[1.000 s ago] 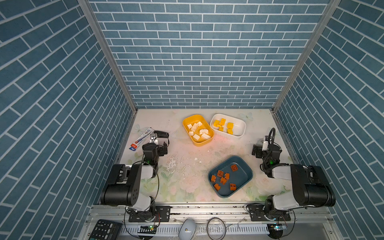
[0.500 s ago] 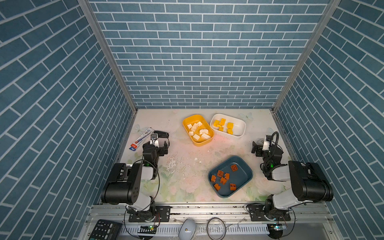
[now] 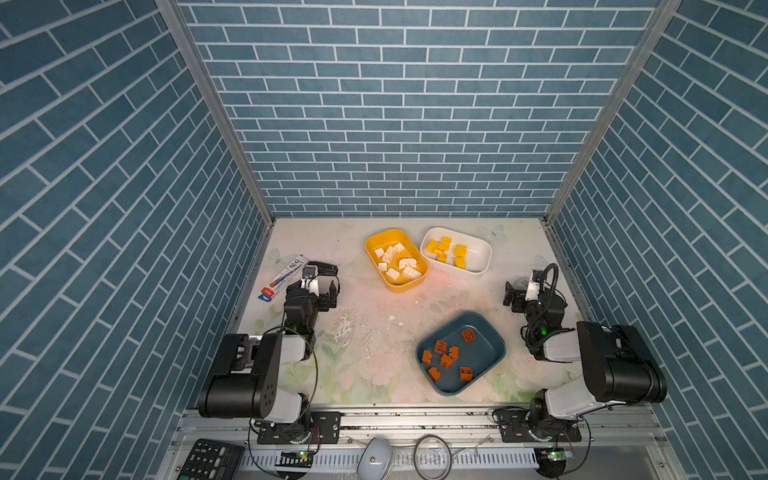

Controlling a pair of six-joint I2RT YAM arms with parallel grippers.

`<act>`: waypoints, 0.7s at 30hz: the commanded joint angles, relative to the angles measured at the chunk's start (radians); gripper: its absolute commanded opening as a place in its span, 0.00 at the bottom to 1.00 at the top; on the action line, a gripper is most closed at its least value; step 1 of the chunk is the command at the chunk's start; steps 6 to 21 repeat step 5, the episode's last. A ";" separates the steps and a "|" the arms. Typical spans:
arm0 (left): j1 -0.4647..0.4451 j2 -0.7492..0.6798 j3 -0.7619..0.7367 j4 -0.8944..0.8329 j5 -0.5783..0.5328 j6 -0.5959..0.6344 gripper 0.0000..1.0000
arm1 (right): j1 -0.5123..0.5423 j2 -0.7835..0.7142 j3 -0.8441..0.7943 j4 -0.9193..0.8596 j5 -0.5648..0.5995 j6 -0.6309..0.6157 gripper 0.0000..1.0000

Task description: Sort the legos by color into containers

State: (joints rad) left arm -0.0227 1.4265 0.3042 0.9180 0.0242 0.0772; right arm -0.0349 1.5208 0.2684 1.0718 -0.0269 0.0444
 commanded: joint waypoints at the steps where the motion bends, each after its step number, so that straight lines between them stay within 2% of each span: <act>1: 0.005 -0.038 0.020 -0.051 0.019 0.013 1.00 | -0.005 -0.020 0.001 -0.006 0.012 -0.006 0.99; 5: 0.005 -0.017 0.026 -0.042 0.031 0.018 0.99 | -0.005 -0.010 0.008 -0.006 0.057 0.004 0.99; 21: 0.005 -0.017 0.026 -0.042 0.031 0.018 0.99 | -0.005 -0.010 0.008 -0.006 0.057 0.004 0.99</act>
